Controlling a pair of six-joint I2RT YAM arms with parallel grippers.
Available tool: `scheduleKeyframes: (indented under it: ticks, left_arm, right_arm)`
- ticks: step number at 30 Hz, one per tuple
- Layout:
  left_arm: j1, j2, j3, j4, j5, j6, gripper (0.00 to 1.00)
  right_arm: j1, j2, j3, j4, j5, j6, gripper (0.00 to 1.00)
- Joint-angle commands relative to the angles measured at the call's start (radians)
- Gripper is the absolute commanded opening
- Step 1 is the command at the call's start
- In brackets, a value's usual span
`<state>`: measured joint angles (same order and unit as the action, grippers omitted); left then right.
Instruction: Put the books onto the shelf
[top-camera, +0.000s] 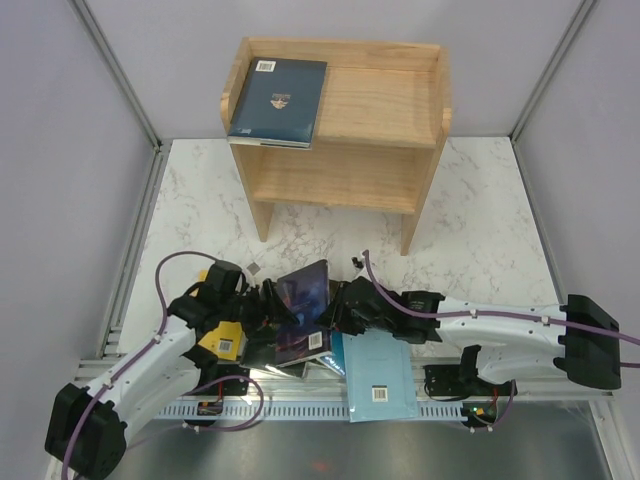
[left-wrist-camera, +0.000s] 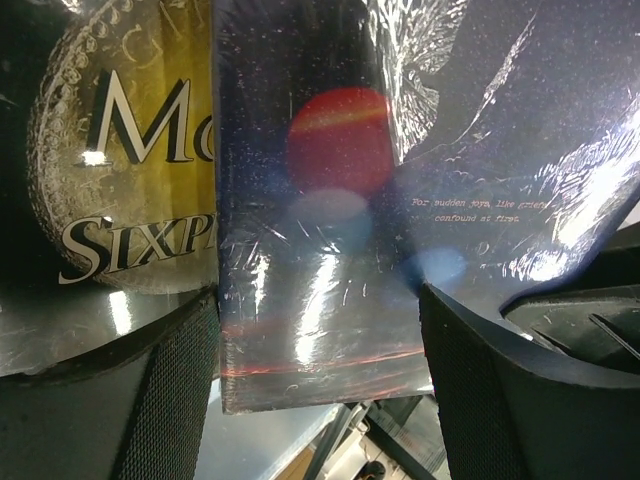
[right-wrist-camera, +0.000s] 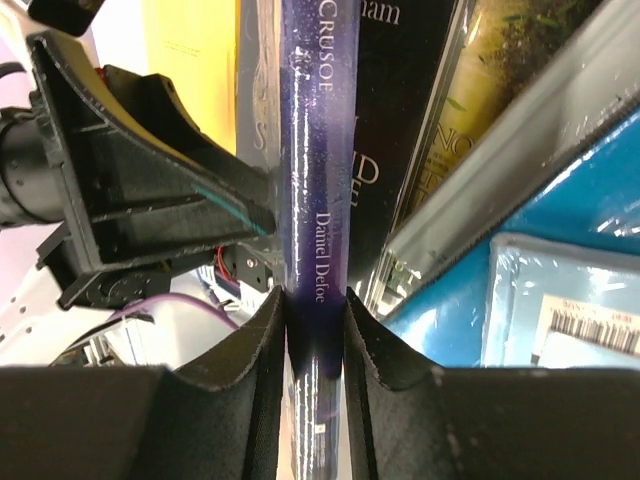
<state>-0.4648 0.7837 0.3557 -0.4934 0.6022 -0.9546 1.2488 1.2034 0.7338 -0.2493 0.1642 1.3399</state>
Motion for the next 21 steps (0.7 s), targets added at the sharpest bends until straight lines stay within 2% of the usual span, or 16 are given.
scheduleKeyframes:
  ticks: [1, 5, 6, 8, 9, 12, 17, 18, 21]
  left_arm:
    - [-0.009, -0.046, 0.117, 0.217, 0.223, -0.142, 0.79]
    - [-0.009, -0.058, 0.112, 0.228, 0.225, -0.154, 0.79]
    - [-0.009, -0.061, 0.112, 0.23, 0.228, -0.154, 0.79]
    - [-0.009, -0.063, 0.112, 0.231, 0.228, -0.154, 0.79]
    - [-0.009, -0.063, 0.114, 0.228, 0.229, -0.154, 0.78]
    - [-0.008, -0.07, 0.146, 0.204, 0.225, -0.139, 0.78]
    - [0.003, -0.022, 0.336, -0.089, 0.111, 0.078, 0.79]
    - [0.003, -0.011, 0.406, -0.196, 0.052, 0.108, 0.79]
    - [0.006, 0.009, 0.515, -0.322, -0.045, 0.192, 0.8]
  right_arm:
    - [0.014, 0.076, 0.047, 0.111, -0.081, -0.031, 0.2]
    - [0.012, 0.139, 0.078, 0.124, -0.118, -0.054, 0.18]
    - [0.012, 0.149, 0.087, 0.125, -0.126, -0.062, 0.16]
    - [0.012, 0.174, 0.107, 0.125, -0.14, -0.073, 0.03]
    - [0.011, 0.176, 0.113, 0.124, -0.14, -0.076, 0.0]
    - [0.009, 0.157, 0.124, 0.108, -0.131, -0.082, 0.0]
    - [0.006, 0.052, 0.205, -0.062, -0.017, -0.099, 0.0]
    - [0.005, 0.02, 0.252, -0.129, 0.0, -0.103, 0.0]
    - [0.003, -0.018, 0.393, -0.275, 0.049, -0.133, 0.0]
